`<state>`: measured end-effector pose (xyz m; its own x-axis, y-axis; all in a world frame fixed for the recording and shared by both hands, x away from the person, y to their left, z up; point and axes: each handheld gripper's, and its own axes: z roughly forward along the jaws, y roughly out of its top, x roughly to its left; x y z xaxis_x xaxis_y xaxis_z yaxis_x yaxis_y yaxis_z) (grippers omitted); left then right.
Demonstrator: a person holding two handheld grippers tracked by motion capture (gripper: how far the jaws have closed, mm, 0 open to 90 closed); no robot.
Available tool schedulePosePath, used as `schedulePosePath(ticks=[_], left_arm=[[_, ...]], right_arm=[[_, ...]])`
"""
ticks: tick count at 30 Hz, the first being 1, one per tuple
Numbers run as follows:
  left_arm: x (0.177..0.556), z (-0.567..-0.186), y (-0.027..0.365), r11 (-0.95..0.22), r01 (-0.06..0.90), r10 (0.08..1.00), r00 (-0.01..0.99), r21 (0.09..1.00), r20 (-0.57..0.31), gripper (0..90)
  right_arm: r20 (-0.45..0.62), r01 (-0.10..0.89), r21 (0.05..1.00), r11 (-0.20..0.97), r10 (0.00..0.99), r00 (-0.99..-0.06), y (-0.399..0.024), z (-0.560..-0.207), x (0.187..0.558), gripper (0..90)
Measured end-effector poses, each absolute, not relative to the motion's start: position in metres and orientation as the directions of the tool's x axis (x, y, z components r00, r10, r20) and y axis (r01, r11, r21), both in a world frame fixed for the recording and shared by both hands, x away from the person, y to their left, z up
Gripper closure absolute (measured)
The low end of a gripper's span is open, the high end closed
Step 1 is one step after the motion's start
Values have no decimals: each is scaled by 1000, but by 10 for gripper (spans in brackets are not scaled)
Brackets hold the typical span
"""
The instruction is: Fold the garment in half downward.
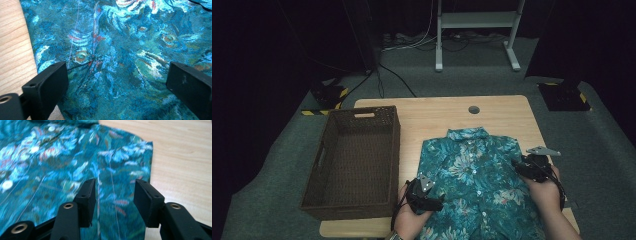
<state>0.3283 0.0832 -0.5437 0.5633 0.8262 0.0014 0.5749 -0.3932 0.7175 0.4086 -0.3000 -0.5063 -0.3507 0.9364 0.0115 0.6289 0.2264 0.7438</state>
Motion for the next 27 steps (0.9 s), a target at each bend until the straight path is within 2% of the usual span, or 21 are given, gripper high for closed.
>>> schedulePosePath(ticks=[4, 13, 17, 21, 27], left_arm=[[328, -544, 83, -402, 573, 815, 579, 714, -6, 2], [326, -544, 81, -409, 569, 812, 584, 713, 0, 1], [326, -539, 79, -393, 579, 818, 575, 714, -16, 5], [319, -526, 81, -299, 562, 834, 546, 771, -75, 38], [334, -519, 73, -312, 574, 854, 519, 757, -42, 93]], right_arm=[[32, 631, 739, 235, 924, -382, -305, -510, 400, 453], [55, 622, 743, 246, 905, -423, -312, -525, 384, 397], [79, 634, 740, 224, 907, -413, -317, -533, 380, 373], [66, 626, 742, 239, 904, -423, -315, -533, 375, 364], [30, 600, 753, 271, 896, -442, -309, -526, 371, 362]])
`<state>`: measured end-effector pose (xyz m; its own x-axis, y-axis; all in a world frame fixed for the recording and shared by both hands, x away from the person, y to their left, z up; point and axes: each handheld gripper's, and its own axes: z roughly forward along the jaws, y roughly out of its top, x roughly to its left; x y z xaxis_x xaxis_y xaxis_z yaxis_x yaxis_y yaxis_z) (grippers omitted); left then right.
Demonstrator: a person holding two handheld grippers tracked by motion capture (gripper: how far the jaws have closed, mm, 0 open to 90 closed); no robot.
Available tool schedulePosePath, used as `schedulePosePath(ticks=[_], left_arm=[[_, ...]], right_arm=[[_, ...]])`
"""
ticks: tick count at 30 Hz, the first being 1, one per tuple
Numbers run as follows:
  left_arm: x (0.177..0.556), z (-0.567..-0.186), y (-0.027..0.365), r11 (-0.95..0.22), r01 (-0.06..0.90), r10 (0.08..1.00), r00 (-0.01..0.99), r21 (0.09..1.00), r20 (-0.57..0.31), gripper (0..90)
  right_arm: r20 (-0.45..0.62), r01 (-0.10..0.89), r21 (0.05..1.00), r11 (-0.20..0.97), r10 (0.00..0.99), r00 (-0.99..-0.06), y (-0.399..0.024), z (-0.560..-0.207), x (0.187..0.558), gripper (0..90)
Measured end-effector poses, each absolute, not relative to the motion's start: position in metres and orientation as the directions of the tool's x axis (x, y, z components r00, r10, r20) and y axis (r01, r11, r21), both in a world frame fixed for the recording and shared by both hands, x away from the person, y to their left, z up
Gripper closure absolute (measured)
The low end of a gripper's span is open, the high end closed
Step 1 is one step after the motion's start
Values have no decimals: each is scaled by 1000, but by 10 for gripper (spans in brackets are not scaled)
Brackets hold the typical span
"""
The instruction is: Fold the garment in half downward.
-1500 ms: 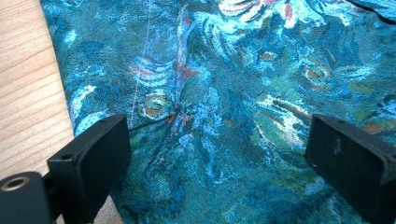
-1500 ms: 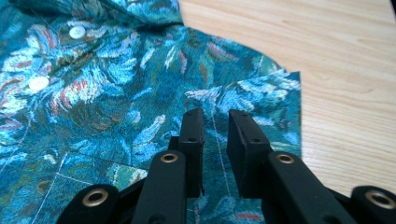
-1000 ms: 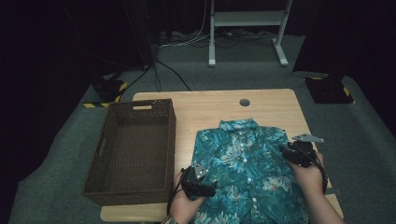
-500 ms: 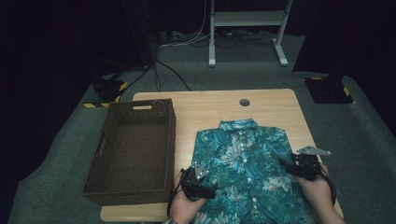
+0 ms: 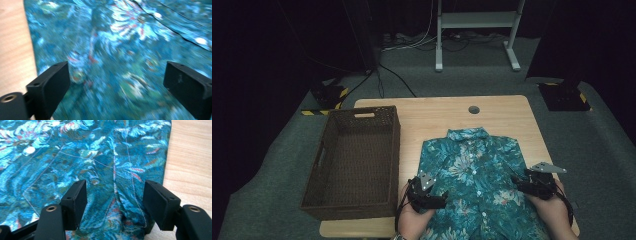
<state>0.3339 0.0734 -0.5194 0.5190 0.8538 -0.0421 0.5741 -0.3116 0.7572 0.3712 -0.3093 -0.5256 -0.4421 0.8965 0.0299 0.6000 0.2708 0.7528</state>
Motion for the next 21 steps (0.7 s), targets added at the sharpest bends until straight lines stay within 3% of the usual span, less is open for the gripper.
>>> schedulePosePath(ticks=[2, 9, 21], left_arm=[[345, -518, 70, -316, 583, 858, 513, 749, -37, 132], [372, -532, 57, -341, 634, 868, 496, 694, -27, 103], [359, -541, 52, -334, 609, 876, 482, 720, -1, 104]], right_arm=[[34, 601, 752, 273, 893, -448, -307, -525, 370, 364], [19, 626, 717, 307, 889, -458, -299, -533, 369, 313], [-11, 624, 709, 328, 890, -455, -294, -534, 365, 283]])
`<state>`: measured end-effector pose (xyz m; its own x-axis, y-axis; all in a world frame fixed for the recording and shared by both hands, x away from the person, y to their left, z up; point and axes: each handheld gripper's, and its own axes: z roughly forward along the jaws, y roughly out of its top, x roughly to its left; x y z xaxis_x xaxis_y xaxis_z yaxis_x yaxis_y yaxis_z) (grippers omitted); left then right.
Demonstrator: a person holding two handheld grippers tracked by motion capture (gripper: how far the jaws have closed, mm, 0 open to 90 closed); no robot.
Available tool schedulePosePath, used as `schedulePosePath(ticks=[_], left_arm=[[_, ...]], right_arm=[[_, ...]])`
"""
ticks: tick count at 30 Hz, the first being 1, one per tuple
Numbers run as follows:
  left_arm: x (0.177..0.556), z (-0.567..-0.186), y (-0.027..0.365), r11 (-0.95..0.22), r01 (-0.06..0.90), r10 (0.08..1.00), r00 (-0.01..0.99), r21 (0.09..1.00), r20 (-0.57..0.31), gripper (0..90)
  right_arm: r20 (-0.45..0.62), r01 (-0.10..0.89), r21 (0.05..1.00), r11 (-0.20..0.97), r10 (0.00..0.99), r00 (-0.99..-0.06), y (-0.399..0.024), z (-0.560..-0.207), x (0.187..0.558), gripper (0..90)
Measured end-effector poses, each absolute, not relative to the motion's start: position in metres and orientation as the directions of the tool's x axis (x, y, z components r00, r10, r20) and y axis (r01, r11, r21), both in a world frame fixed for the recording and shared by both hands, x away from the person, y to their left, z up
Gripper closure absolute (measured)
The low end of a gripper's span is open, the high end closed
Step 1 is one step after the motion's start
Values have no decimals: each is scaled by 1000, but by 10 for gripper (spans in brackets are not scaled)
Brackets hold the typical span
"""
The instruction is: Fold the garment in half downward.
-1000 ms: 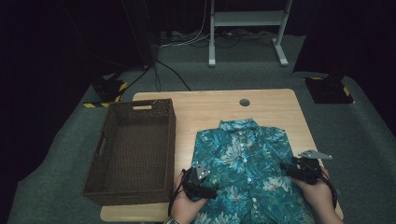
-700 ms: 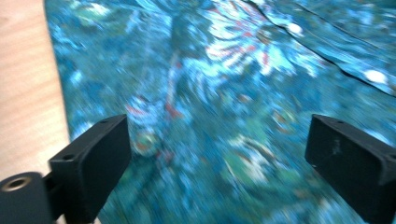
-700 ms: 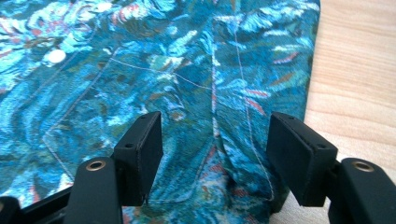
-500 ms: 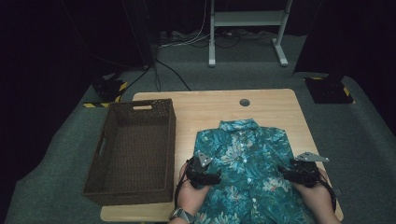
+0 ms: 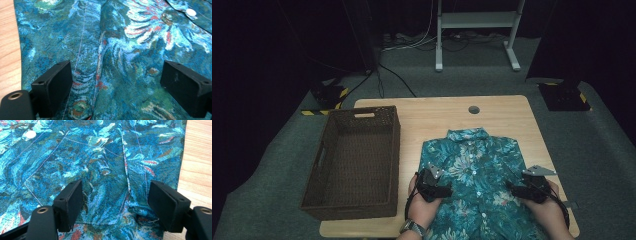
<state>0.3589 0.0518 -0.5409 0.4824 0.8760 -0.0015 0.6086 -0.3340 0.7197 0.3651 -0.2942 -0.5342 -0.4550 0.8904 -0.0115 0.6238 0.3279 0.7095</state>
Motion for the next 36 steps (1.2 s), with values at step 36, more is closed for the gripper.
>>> schedulePosePath(ticks=[36], left_arm=[[374, -508, 64, -223, 647, 912, 403, 730, -79, 308]], right_arm=[[-16, 626, 692, 359, 875, -483, -299, -533, 327, 276]])
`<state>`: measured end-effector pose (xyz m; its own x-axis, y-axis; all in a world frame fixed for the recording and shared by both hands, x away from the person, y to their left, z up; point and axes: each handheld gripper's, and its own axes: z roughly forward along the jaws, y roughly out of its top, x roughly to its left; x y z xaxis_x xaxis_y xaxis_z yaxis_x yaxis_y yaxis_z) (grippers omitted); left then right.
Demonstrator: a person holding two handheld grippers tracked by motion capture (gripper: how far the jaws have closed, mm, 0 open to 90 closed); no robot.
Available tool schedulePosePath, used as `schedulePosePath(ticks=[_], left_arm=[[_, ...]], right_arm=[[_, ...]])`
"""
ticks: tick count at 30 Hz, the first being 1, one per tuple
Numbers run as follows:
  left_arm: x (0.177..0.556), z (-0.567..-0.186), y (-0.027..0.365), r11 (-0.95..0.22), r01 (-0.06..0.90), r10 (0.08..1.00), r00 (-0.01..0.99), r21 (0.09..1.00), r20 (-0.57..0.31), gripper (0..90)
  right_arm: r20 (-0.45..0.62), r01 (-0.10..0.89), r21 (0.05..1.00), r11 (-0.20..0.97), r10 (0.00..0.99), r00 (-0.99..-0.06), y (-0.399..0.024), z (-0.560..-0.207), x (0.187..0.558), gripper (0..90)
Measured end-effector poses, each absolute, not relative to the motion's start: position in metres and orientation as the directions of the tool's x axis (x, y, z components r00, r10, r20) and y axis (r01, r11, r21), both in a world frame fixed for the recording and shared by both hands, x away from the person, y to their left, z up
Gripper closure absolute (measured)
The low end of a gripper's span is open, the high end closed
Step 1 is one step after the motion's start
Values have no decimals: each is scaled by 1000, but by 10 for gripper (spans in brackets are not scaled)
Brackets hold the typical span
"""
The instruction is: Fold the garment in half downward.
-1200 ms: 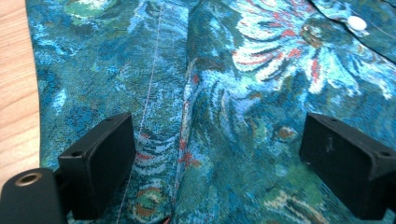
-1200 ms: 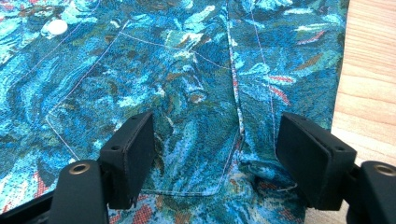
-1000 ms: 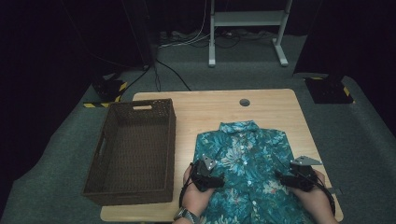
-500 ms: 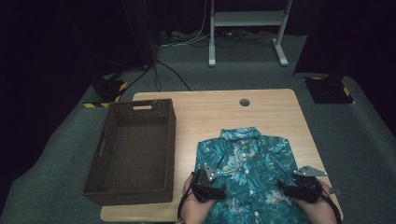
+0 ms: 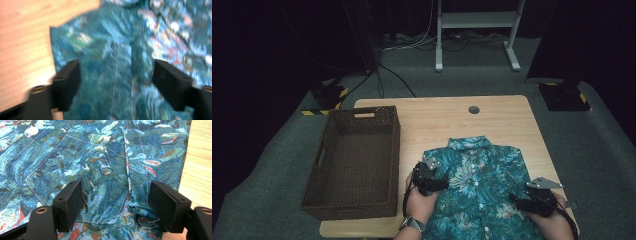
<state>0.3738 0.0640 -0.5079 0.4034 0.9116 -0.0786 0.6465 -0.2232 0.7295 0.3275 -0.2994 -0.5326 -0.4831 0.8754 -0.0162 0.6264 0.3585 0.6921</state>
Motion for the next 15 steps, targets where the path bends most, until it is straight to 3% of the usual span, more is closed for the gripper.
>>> schedulePosePath(ticks=[3, 6, 15], left_arm=[[382, -501, 67, -211, 629, 928, 370, 748, -50, 414], [391, -502, 70, -188, 647, 945, 325, 739, -45, 456], [414, -514, 74, -135, 667, 968, 248, 732, -47, 430]], right_arm=[[-17, 626, 692, 359, 876, -483, -299, -533, 328, 276], [-17, 625, 694, 359, 875, -484, -299, -533, 328, 276], [-17, 623, 693, 361, 873, -488, -299, -533, 328, 276]])
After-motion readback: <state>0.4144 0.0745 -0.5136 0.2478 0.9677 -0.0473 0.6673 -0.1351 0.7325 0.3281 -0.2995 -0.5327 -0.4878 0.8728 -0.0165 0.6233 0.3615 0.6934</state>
